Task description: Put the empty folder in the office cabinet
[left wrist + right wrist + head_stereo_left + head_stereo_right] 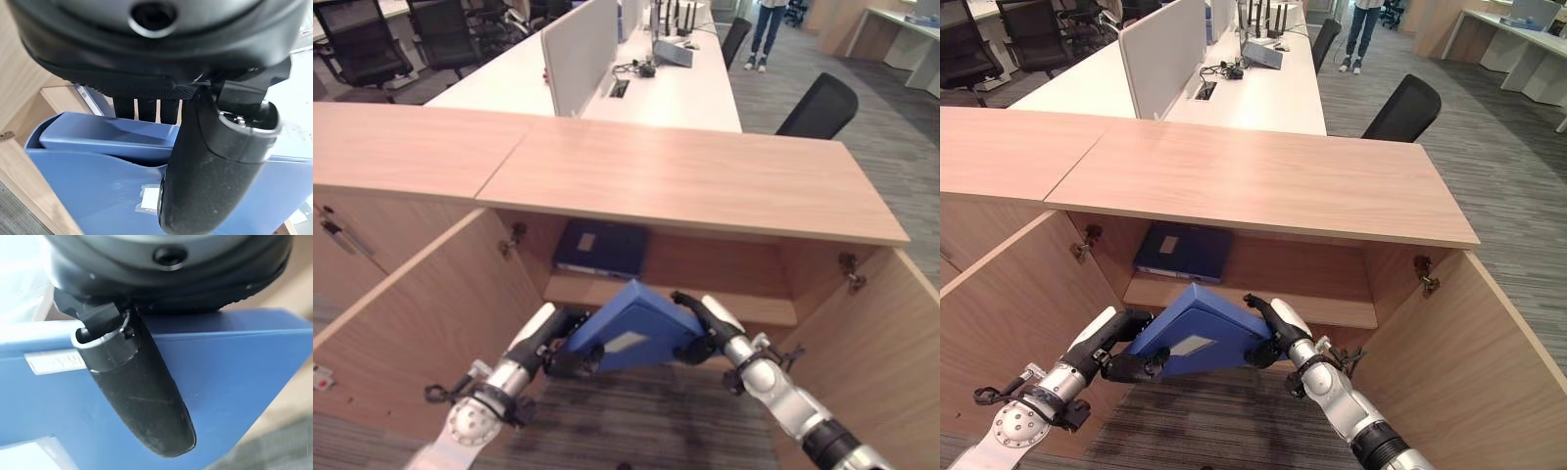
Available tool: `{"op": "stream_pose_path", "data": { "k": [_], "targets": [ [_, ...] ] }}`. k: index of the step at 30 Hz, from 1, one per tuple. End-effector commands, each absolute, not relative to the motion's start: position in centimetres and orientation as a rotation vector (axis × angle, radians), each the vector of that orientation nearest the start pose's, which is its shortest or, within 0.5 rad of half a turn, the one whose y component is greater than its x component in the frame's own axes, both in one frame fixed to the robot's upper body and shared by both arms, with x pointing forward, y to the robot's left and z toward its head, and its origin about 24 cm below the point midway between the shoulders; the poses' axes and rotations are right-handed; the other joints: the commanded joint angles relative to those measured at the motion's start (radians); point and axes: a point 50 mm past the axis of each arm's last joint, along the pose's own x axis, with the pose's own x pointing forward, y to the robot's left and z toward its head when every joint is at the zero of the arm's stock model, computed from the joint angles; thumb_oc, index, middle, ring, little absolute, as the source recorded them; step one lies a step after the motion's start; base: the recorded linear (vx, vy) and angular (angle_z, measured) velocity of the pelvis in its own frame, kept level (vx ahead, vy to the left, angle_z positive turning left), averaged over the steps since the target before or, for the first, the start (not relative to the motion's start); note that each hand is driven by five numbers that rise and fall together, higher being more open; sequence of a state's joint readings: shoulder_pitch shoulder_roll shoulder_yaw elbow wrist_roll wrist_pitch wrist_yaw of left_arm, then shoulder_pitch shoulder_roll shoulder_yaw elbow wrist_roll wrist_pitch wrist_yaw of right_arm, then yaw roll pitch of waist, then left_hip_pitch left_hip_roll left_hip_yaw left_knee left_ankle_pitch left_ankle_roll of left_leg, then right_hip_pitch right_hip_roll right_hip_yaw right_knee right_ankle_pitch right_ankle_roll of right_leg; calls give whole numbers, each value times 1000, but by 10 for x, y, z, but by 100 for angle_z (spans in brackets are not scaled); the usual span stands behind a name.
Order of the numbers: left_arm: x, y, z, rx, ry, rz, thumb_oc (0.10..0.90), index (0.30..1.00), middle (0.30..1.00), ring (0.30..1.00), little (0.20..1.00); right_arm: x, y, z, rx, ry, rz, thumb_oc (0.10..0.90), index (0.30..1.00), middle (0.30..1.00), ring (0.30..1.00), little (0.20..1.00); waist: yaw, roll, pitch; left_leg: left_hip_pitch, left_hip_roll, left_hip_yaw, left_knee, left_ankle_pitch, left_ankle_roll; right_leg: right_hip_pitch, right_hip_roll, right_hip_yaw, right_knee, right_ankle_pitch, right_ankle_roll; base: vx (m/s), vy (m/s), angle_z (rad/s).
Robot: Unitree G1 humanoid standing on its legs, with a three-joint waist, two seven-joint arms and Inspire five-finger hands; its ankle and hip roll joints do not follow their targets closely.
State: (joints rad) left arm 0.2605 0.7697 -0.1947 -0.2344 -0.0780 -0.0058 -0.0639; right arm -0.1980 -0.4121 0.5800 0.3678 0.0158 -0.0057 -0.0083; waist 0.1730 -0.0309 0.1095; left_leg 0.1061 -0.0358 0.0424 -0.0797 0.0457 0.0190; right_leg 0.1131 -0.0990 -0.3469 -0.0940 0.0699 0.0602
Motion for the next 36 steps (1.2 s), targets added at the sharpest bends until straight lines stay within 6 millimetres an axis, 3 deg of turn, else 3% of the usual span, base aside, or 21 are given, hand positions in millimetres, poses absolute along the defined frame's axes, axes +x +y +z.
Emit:
{"op": "stream_pose_path", "data": {
  "k": [1, 9, 15, 16, 18, 19, 23, 25, 26, 27, 28, 33, 35, 36],
  "targets": [
    [209, 139, 128, 285, -386, -665, 400, 300, 300, 300, 300, 256, -19, 35, -115, 5, 860, 400, 300, 300, 300, 300, 3, -36, -49, 29, 9, -37, -8, -102, -23, -1, -41, -19, 7, -7, 64, 0, 0, 0],
    [205, 138, 137, 344, -422, -751, 400, 300, 300, 300, 300, 248, -12, 33, -284, -3, 1068, 400, 300, 300, 300, 300, 28, -47, -55, 23, 9, -47, -8, -102, -26, 1, -44, -32, 7, -7, 69, 1, -5, 1],
    [205, 144, 134, 387, -406, -724, 400, 300, 300, 300, 300, 251, -19, 29, -375, -1, 1071, 400, 300, 300, 300, 300, 35, -51, -59, 20, 10, -48, -8, -101, -27, 1, -44, -34, 7, -8, 69, 2, -5, 6],
    [206, 152, 127, 398, -366, -686, 800, 900, 900, 900, 900, 252, -27, 23, -406, 23, 1048, 400, 300, 300, 300, 300, 36, -51, -60, 18, 10, -48, -8, -101, -27, 1, -45, -36, 7, -8, 69, 0, 0, 0],
    [205, 155, 124, 403, -347, -668, 800, 900, 900, 900, 900, 251, -31, 19, -415, 39, 1040, 400, 300, 300, 300, 300, 35, -50, -61, 18, 10, -48, -8, -101, -27, 1, -44, -36, 7, -8, 69, 0, 0, 0],
    [205, 174, 103, 394, -229, -567, 800, 900, 900, 900, 900, 248, -54, 2, -407, 126, 963, 400, 300, 300, 300, 300, 31, -51, -59, 18, 10, -46, -8, -101, -27, 1, -45, -38, 7, -9, 69, 0, 0, 0],
    [195, 210, 60, 327, -23, -332, 800, 900, 900, 900, 900, 236, -100, -26, -391, 279, 808, 400, 300, 300, 300, 300, 25, -49, -58, 23, 13, -47, -8, -108, -27, 7, -42, -40, 7, -14, 68, 6, 0, 1],
    [182, 227, 34, 216, 97, -199, 800, 900, 900, 900, 900, 229, -127, -35, -422, 334, 729, 400, 300, 300, 300, 300, 22, -50, -55, 21, 11, -50, -8, -106, -26, 6, -41, -44, 7, -15, 67, 0, 0, 0],
    [166, 237, 1, 88, 245, -81, 800, 900, 900, 900, 900, 224, -156, -43, -469, 395, 631, 400, 300, 300, 300, 300, 19, -50, -54, 17, 10, -53, -8, -103, -25, 4, -41, -48, 7, -15, 66, 0, 0, 0],
    [166, 237, 1, 88, 245, -81, 800, 900, 900, 900, 900, 224, -156, -43, -469, 395, 631, 400, 300, 300, 300, 300, 19, -50, -54, 17, 10, -53, -8, -103, -25, 4, -41, -48, 7, -15, 66, -19, -5, 4],
    [153, 248, -24, 30, 359, 26, 800, 900, 900, 900, 900, 222, -184, -49, -510, 450, 519, 400, 300, 300, 300, 300, 15, -48, -52, 12, 10, -58, -8, -100, -22, -1, -40, -51, 7, -15, 65, -21, 0, 4],
    [117, 262, -76, -84, 625, 186, 800, 900, 900, 900, 900, 228, -221, -40, -615, 468, 402, 400, 300, 300, 300, 300, 5, -45, -56, -2, 5, -61, -8, -89, -18, -13, -40, -55, 7, -12, 65, -3, 0, 1],
    [99, 262, -97, -130, 741, 229, 800, 900, 900, 900, 900, 231, -226, -39, -589, 471, 354, 400, 300, 300, 300, 300, 3, -42, -57, -5, 4, -61, -8, -87, -17, -15, -39, -53, 7, -12, 64, 0, 0, 0],
    [77, 258, -119, -175, 877, 262, 800, 900, 900, 900, 900, 233, -226, -44, -500, 487, 302, 400, 300, 300, 300, 300, 2, -37, -55, -1, 6, -59, -8, -88, -18, -13, -35, -48, 7, -14, 63, 0, 0, 0]
  ]
}}
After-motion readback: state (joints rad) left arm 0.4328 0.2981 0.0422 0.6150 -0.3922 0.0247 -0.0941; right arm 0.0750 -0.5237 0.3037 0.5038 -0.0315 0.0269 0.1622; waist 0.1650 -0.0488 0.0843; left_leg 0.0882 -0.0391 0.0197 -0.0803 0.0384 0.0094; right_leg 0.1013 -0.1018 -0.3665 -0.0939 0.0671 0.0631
